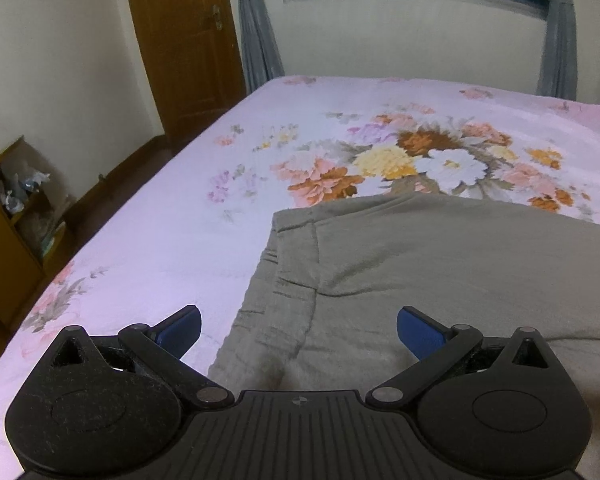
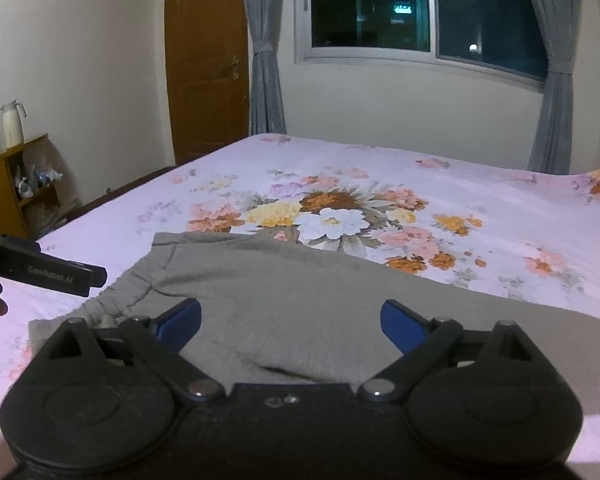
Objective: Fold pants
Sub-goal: 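Grasp the sweatpants leg hem with the right gripper and lift it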
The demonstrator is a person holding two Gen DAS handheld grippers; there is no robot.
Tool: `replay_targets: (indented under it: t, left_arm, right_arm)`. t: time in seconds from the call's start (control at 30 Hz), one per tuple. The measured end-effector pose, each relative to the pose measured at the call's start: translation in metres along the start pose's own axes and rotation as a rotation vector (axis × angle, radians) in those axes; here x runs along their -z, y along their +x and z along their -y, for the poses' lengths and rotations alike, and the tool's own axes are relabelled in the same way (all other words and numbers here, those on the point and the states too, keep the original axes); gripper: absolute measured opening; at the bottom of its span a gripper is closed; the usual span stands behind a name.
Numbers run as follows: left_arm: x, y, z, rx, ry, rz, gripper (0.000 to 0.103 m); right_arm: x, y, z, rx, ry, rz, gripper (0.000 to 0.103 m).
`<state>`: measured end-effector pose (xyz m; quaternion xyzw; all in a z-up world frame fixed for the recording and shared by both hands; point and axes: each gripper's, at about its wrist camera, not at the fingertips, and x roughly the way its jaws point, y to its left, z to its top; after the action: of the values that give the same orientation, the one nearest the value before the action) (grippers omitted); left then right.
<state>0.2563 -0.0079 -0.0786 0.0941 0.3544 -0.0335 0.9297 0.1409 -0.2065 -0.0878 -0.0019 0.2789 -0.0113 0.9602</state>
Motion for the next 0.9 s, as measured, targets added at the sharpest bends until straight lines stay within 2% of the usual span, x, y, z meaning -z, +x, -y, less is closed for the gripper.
replay_targets:
  t: [0.73,0.9]
  left_arm:
    - [-0.03,0.16,-0.002,-0.059,-0.017,-0.126,0.103]
    - [-0.035,0.191,-0.006,-0.027,-0.033,-0.141,0.103]
  right_arm:
    - [-0.019,0.155,0.038,-0.041,-0.072,-0.109,0.094]
    - [-0.028,0.2,0.052,-0.026,-0.098,-0.15,0.094]
